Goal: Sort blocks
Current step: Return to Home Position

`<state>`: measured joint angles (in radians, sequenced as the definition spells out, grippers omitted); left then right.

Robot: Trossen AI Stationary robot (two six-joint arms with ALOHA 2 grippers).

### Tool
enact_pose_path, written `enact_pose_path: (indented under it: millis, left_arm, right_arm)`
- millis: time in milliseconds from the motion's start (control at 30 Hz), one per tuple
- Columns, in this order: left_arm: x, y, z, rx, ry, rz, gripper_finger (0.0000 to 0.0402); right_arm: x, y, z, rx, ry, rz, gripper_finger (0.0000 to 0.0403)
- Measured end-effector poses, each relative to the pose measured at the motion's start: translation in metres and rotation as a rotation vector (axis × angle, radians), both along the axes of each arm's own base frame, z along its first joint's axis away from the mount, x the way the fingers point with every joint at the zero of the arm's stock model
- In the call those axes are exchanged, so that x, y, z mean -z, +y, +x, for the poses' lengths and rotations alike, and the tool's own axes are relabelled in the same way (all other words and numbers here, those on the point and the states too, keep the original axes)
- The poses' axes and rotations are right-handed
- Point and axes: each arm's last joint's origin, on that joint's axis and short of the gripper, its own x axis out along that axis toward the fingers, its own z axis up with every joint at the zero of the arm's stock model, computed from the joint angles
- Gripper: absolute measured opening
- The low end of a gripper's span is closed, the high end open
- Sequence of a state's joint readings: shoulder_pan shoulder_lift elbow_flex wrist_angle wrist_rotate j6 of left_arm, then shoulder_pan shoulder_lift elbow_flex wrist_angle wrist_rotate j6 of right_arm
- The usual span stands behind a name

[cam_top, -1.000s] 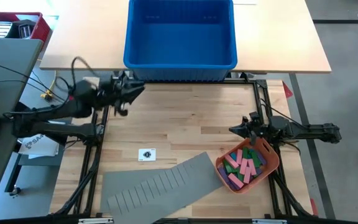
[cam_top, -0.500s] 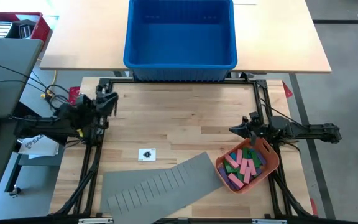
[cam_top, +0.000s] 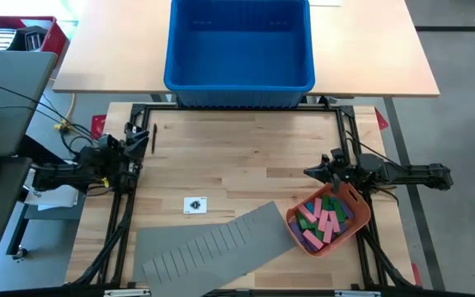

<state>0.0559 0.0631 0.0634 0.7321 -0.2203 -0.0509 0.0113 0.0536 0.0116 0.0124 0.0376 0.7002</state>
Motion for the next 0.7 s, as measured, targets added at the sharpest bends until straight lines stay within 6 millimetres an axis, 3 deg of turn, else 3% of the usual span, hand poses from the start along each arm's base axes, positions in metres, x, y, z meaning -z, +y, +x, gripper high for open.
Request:
enact_pose_path:
  millis: [267, 700]
  left_arm:
    - [0.020, 0.001, 0.003, 0.011, 0.062, -0.044, 0.0090]
    - [0.049, 0.002, 0.019, 0.035, 0.389, -0.129, 0.0090]
  right_arm:
    - [0.000, 0.000, 0.000, 0.000, 0.000, -0.002, 0.0000]
    - [0.000, 0.000, 0.000, 0.000, 0.000, -0.001, 0.0000]
